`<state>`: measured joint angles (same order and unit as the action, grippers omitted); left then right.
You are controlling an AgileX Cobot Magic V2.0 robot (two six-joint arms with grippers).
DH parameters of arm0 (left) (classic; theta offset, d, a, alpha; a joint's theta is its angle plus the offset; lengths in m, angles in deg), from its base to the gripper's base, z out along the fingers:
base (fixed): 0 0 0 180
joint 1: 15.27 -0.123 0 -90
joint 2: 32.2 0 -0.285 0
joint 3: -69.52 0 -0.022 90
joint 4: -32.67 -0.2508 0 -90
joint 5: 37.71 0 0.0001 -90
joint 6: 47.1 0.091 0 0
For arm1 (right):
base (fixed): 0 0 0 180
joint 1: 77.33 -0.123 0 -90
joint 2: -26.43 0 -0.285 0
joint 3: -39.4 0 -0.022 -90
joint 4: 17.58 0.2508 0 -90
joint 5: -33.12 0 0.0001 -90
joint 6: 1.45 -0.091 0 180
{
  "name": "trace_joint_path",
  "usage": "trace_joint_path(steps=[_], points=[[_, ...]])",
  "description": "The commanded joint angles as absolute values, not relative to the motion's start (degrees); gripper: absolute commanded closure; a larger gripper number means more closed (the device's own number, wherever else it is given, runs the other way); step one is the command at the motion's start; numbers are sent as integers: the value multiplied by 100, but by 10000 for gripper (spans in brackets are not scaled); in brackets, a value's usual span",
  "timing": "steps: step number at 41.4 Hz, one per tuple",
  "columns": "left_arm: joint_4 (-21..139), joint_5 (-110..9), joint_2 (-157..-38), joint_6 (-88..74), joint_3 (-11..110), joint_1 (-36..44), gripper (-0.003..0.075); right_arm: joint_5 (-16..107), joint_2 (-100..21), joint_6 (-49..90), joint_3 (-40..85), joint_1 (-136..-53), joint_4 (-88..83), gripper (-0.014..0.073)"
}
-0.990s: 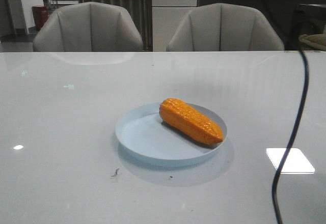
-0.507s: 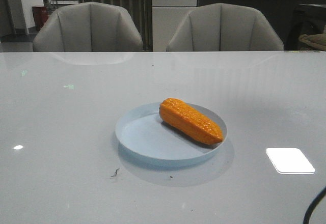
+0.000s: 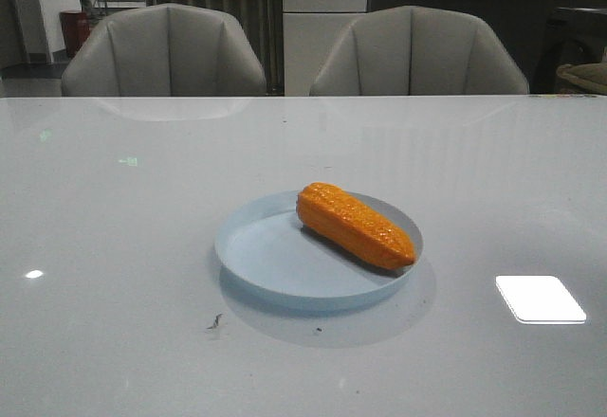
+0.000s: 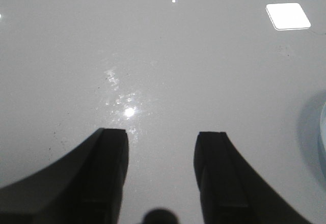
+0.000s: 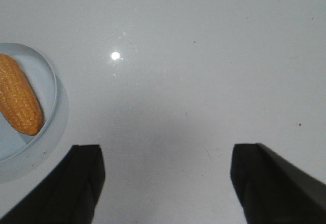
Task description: Place corn on plate with both arms
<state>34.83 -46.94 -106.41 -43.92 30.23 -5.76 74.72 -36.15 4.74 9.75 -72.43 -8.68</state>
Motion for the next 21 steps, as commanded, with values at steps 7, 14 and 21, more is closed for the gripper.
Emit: trace_joint_path(steps=[7,14,21], points=[[3539,-4247,-10495,-4455,3175,-565,344,7165,-3508,491,1121,-7213,-796,-22],[3539,-4247,-10495,-4455,3175,-565,355,7165,-3508,491,1121,-7213,-796,-22],[3539,-4247,-10495,-4455,3175,-565,459,7165,-3508,491,1121,-7213,-796,-22]])
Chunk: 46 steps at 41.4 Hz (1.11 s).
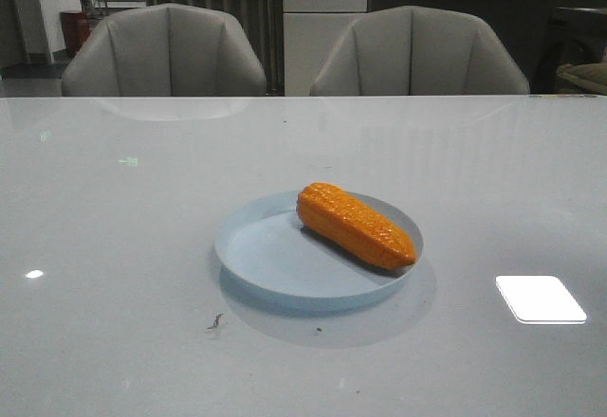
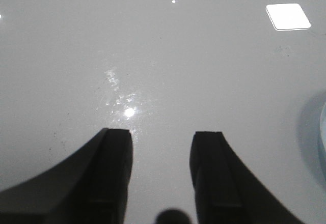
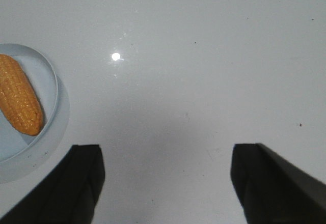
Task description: Place corn on plate with both arms
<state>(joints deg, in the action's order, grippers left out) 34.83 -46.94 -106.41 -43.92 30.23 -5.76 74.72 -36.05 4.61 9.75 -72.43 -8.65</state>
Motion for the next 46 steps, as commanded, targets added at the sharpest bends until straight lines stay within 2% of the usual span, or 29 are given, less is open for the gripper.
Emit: trace_joint_path(steps=[1,8,10,31,46], points=[[3539,-4247,-10495,-4455,3175,-565,475,7165,-3508,491,1121,-7213,-796,-22],[3539,-4247,-10495,-4455,3175,-565,611,7165,-3508,491,1121,-7213,-796,-22],[3539,-4247,-10495,-4455,3175,-565,629,7165,-3508,491,1121,-7213,-796,-22],[3501,-4193,-10484,-4455,3175,-565,627,7165,-3508,491,1121,-7213,-796,-22],[2872,-4370,-9102,-4445,3175,-756,627,7168,-3508,491,1121,-7213,-796,-22]])
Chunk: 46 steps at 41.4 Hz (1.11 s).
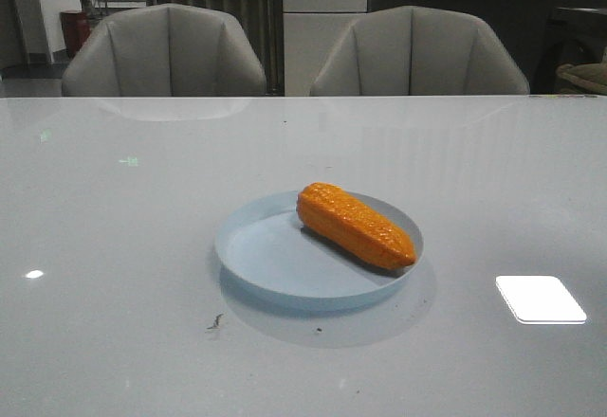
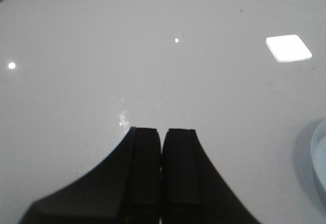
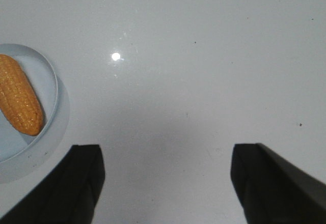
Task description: Place corn on plate with both arms
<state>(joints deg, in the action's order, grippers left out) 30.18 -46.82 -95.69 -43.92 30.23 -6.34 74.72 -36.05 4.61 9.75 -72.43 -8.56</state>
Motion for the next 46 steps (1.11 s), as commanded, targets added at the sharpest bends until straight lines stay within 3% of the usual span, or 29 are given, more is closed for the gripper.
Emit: trace_joint_path(steps=[1,9,21,33,41,46], points=[[2861,-4432,-9001,-4445,3161,-813,627,7168,-3508,491,1121,-7213,-796,-22],[2846,-4549,-7989,-4445,2689,-1248,627,7168,-3508,491,1121,-7213,-796,-22],[2856,-4496,-6240,-4445,1248,-1261,627,7168,-3508,491,1121,-7213,-796,-22],[2902,-3415,-4366,-4445,-221,-1250,627,7168,-3508,491,1121,-7213,-796,-22],[3557,-3138,-3826,-4445,-1069,-1250,627,7161,-3508,491,1121,-7213,-796,-22],[3568,-3615,-3826,-4445,-1034,-1250,627,7169,-3514,491,1121,-7213,-796,-22]])
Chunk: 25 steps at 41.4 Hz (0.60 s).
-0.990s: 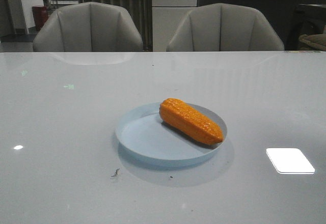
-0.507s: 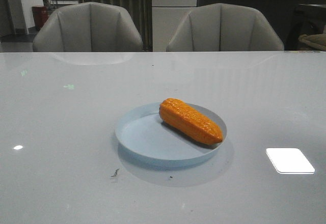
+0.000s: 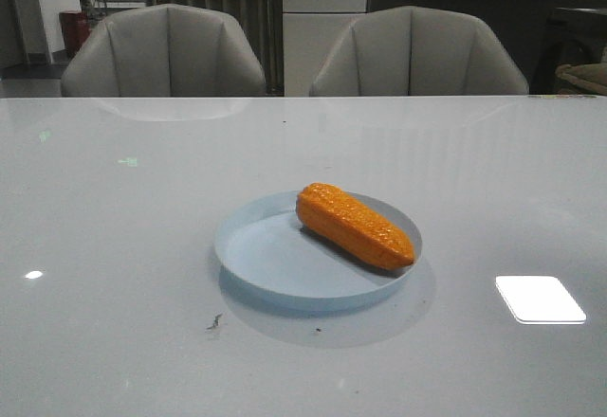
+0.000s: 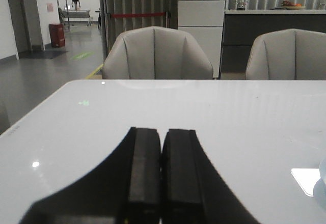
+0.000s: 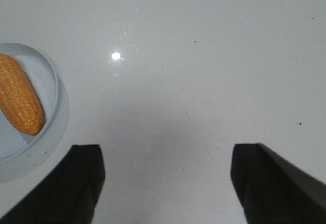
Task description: Place corn on plate with both arms
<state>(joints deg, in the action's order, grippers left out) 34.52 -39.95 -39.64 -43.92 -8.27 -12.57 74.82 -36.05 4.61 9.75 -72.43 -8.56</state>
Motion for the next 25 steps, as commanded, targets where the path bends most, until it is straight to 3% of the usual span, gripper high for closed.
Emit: trace_joint_path(steps=[1,25], points=[[3568,-3617,-3835,-4445,-1047,-1250,627,7169,-3514,491,1121,-7213,-796,-22],[3568,-3657,-3841,-4445,-1047,-1250,627,7168,-3514,491,1121,-7213,-796,-22]])
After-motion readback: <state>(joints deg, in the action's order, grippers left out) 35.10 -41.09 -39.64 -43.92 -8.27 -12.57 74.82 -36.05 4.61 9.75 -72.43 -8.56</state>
